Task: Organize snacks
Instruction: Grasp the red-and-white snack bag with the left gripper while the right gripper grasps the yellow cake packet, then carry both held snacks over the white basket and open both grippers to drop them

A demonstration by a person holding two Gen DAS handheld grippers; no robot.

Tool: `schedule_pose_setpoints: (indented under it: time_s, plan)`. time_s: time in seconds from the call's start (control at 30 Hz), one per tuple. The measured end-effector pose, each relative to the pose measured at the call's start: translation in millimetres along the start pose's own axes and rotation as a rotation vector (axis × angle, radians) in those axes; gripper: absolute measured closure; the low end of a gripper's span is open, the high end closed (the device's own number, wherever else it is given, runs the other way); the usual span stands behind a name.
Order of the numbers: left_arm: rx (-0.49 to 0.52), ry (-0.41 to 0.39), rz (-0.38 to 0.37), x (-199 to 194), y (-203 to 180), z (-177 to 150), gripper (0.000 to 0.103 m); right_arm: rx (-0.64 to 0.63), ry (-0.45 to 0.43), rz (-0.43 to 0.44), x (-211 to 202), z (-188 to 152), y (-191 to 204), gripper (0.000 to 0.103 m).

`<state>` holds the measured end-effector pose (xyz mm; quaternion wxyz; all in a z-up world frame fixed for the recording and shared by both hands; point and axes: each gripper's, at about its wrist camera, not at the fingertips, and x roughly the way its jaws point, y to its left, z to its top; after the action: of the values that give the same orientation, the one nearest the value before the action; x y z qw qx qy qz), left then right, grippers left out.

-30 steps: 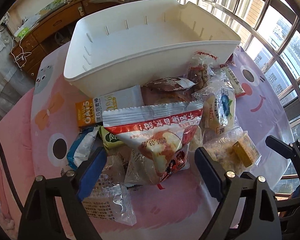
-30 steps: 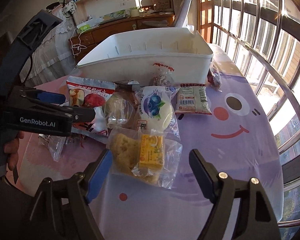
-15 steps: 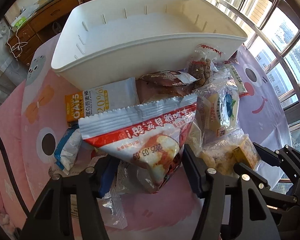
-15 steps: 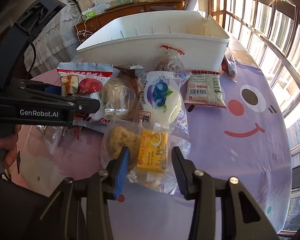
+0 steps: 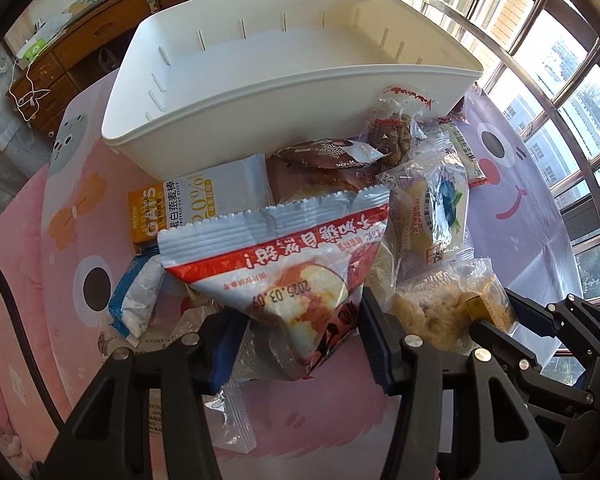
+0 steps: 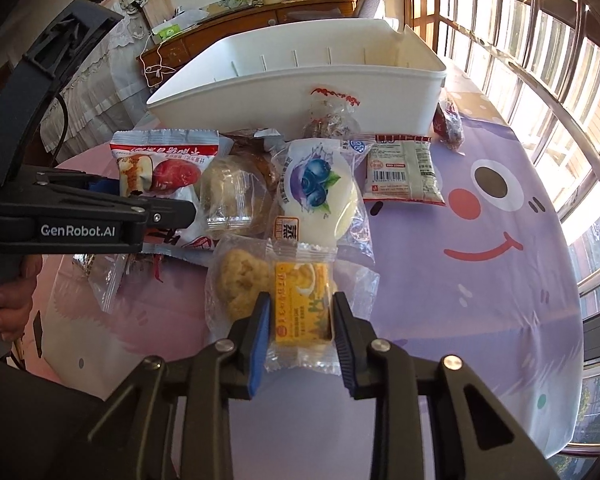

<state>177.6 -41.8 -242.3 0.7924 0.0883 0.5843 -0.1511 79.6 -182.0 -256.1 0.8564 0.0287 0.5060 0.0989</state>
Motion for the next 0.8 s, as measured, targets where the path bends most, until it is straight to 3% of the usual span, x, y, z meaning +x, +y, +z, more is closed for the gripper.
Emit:
schedule_pose_setpoints:
  time_s: [0.43,0.8]
  plan:
    - [0.019,-0.086,-0.046,-58.9,0.2,-14.0,0.058,0.079,-0.063,0.013,-30.2,2.3,3.8,0.073]
    - [0.021,-0.149,-0.057,-113.5,2.9,14.4,0.058,0.065,-0.172,0.034,-61.5,47.4,2.6,0.073]
